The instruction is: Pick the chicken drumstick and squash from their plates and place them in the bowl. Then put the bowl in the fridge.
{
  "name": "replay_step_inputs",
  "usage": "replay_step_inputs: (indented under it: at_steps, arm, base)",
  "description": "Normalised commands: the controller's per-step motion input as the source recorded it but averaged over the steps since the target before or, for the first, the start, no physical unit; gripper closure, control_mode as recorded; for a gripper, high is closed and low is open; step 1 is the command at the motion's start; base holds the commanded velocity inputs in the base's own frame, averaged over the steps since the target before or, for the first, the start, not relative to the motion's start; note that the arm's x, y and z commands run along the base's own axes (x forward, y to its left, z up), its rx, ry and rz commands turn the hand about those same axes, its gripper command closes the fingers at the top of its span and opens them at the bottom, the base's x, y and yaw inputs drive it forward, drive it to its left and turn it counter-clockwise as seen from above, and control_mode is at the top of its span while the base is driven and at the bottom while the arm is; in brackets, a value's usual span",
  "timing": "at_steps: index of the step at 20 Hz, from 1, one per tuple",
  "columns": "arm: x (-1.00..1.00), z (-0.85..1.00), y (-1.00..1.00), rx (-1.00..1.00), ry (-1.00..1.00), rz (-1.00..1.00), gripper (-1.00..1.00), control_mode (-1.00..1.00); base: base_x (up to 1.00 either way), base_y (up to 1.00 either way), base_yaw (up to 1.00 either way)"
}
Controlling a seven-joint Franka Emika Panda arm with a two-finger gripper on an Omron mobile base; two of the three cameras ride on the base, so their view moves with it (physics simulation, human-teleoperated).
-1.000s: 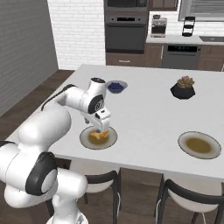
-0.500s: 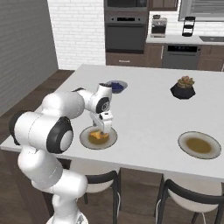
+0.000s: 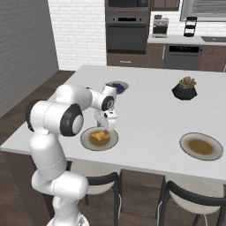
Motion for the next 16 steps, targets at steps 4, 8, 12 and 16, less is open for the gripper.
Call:
replay_step_inputs:
  at_steps: [4, 8, 12, 16]
  arm:
    - [0.15, -0.43, 0.0, 0.0, 0.0, 0.0, -1.0, -1.0]
    - [0.11, -0.11, 0.0, 0.0, 0.0, 0.0, -1.0, -1.0]
    - [-0.37, -0.37, 0.0, 0.0, 0.01, 0.0, -1.0, -1.0]
    - [-0.16, -0.4, 0.02, 0.0, 0.0, 0.0, -1.0, -1.0]
  base:
    - [0.0, 0.0, 0.0]
    - [0.0, 0.0, 0.0]
    - [0.0, 0.0, 0.0]
    - [0.0, 0.0, 0.0]
